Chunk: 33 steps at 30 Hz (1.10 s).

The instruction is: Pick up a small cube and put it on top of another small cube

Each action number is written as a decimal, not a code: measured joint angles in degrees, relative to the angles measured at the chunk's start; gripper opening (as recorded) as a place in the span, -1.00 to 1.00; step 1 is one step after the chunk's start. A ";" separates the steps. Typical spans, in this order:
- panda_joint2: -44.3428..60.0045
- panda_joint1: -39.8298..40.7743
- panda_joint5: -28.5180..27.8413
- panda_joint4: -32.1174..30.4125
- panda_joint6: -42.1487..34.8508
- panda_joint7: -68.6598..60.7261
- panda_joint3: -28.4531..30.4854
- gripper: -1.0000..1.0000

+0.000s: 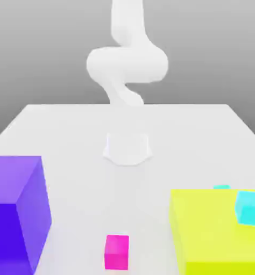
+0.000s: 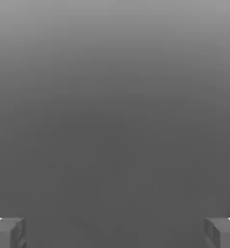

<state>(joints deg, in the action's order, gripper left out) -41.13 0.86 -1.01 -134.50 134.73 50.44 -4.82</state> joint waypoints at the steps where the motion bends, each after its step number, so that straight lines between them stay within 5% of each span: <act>1: 2.26 0.31 -0.58 -1.24 1.38 2.25 -2.22 0.00; 11: 23.77 1.58 -7.30 -12.81 14.31 24.34 -21.49 0.00; 21: 43.86 -6.82 -9.97 -24.30 27.20 43.12 -32.39 0.00; 26: 49.76 -10.61 -16.63 -24.03 31.17 49.99 -28.03 0.00; 33: 57.29 -21.02 -29.97 -21.65 36.00 60.19 -14.64 0.00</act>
<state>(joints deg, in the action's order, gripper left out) 16.16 -20.16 -30.98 -156.15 170.72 110.63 -19.46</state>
